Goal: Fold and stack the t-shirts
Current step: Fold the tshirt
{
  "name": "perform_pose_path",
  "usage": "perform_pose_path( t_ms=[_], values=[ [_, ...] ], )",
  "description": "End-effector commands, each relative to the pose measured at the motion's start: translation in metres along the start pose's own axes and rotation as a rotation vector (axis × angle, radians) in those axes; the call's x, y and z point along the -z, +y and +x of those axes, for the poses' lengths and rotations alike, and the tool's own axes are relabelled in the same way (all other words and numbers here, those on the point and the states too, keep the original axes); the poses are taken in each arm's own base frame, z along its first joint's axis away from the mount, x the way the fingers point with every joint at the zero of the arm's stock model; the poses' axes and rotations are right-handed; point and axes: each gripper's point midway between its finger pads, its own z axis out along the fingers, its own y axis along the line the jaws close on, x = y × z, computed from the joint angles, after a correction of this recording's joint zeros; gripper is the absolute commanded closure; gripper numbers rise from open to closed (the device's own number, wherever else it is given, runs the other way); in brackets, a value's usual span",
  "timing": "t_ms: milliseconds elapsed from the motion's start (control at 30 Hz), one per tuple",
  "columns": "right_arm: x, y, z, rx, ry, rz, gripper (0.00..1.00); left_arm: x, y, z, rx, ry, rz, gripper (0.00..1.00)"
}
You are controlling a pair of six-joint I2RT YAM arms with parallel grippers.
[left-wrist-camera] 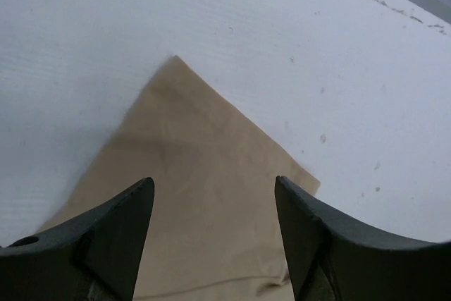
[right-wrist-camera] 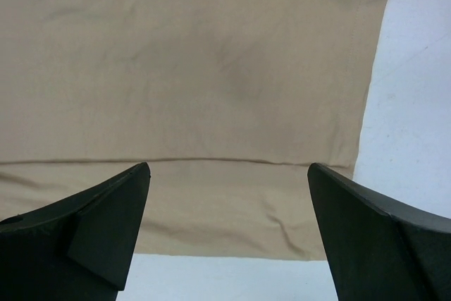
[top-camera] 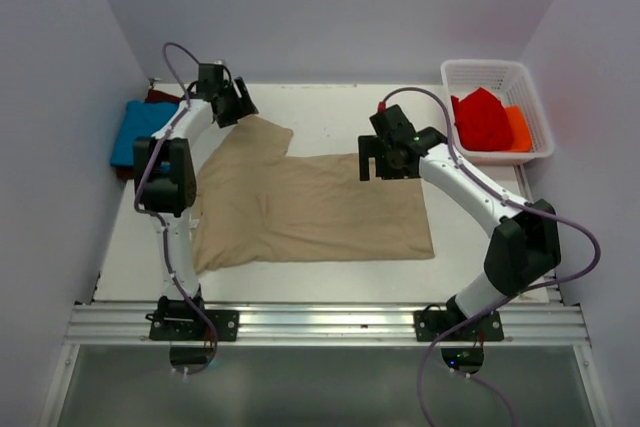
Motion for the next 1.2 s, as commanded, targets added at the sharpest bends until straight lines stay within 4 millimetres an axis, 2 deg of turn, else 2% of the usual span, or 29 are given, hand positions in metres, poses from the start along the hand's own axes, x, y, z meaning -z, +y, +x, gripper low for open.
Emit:
perform_pose_path(
  t_ms=[0, 33, 100, 133, 233, 267, 467, 567, 700, 833, 967, 1067, 1133, 1167],
  values=[
    [0.029, 0.000, -0.002, 0.000, -0.067, -0.078, 0.01, -0.017, 0.000, -0.027, -0.046, -0.007, -0.003, 0.27],
    [0.041, -0.003, -0.003, -0.007, -0.101, -0.094, 0.01, -0.030, 0.006, -0.027, -0.041, -0.004, -0.019, 0.28],
    [0.045, -0.008, 0.009, -0.005, -0.095, -0.098, 0.01, -0.043, 0.014, -0.027, -0.029, -0.014, -0.043, 0.28],
    [0.056, -0.010, 0.008, -0.008, -0.125, -0.113, 0.01, -0.045, 0.012, -0.035, -0.028, -0.039, -0.037, 0.28],
    [0.063, -0.012, 0.017, -0.008, -0.130, -0.137, 0.01, -0.057, 0.017, -0.037, -0.024, -0.054, -0.052, 0.28],
    [0.068, -0.013, 0.018, -0.010, -0.142, -0.148, 0.01, -0.057, 0.013, -0.047, -0.027, -0.078, -0.046, 0.29],
    [0.069, -0.019, 0.032, 0.001, -0.112, -0.136, 0.01, -0.071, 0.013, -0.056, -0.033, -0.106, -0.036, 0.33],
    [0.068, -0.020, 0.033, -0.006, -0.100, -0.132, 0.02, -0.080, 0.015, -0.050, -0.029, -0.085, -0.032, 0.37],
    [0.068, -0.019, 0.034, -0.017, -0.095, -0.130, 0.03, -0.087, 0.023, -0.031, -0.023, -0.038, -0.046, 0.38],
    [0.067, -0.020, 0.036, -0.017, -0.088, -0.125, 0.03, -0.089, 0.035, -0.016, -0.027, -0.010, -0.077, 0.38],
    [0.064, -0.020, 0.037, -0.027, -0.083, -0.119, 0.04, -0.090, 0.038, -0.007, -0.025, 0.014, -0.077, 0.39],
    [0.061, -0.026, 0.038, -0.037, -0.081, -0.081, 0.07, -0.091, 0.037, 0.003, -0.014, 0.036, -0.065, 0.48],
    [0.056, -0.031, 0.038, -0.046, -0.077, -0.043, 0.14, -0.093, 0.038, 0.008, -0.011, 0.048, -0.058, 0.70],
    [0.055, -0.033, 0.039, -0.055, -0.073, -0.026, 0.25, -0.093, 0.039, 0.010, -0.011, 0.053, -0.058, 0.80]
  ],
)
